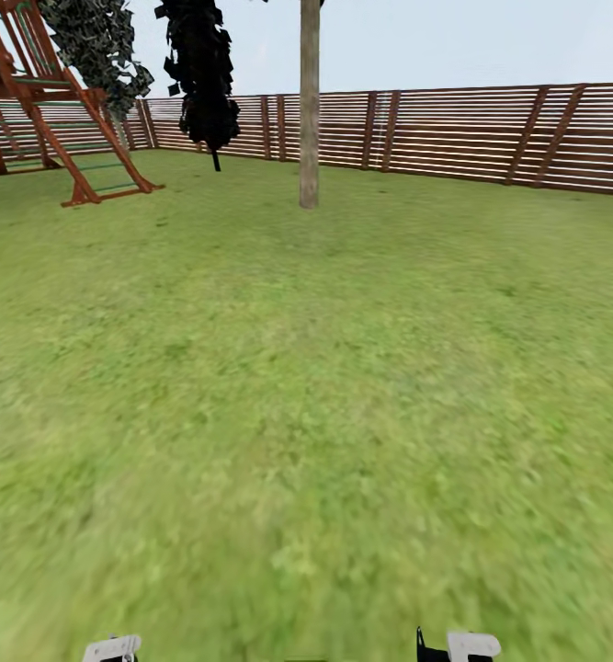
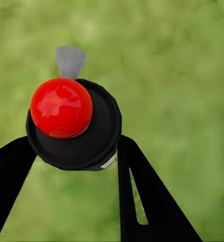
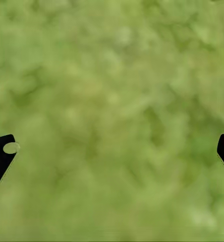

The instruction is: In the garden, pick up the pesticide atomizer on the floor and spray pesticide onto both trees until each tree trunk is fully covered.

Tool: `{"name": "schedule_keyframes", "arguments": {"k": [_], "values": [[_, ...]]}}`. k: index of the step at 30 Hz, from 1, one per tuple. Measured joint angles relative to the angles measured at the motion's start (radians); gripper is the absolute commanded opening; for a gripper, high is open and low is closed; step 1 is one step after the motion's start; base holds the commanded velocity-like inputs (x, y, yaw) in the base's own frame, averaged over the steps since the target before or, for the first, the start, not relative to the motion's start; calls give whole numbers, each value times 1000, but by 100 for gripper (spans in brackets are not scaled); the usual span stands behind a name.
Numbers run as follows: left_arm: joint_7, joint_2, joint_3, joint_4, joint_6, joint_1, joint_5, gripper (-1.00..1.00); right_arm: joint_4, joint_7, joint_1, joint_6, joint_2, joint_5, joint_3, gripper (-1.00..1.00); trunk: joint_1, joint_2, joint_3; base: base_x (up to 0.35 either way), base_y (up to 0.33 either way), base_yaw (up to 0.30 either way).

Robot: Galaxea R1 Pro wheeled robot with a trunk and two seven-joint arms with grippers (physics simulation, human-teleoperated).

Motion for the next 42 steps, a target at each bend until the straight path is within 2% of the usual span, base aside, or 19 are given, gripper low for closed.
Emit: {"name": "schedule_keyframes", "arguments": {"k": [42], "values": [[0,0,0,-1,0,0,0,-100,0,-2,0,0,-3,0,0,100,0,0,0,339,0,-2]]}}
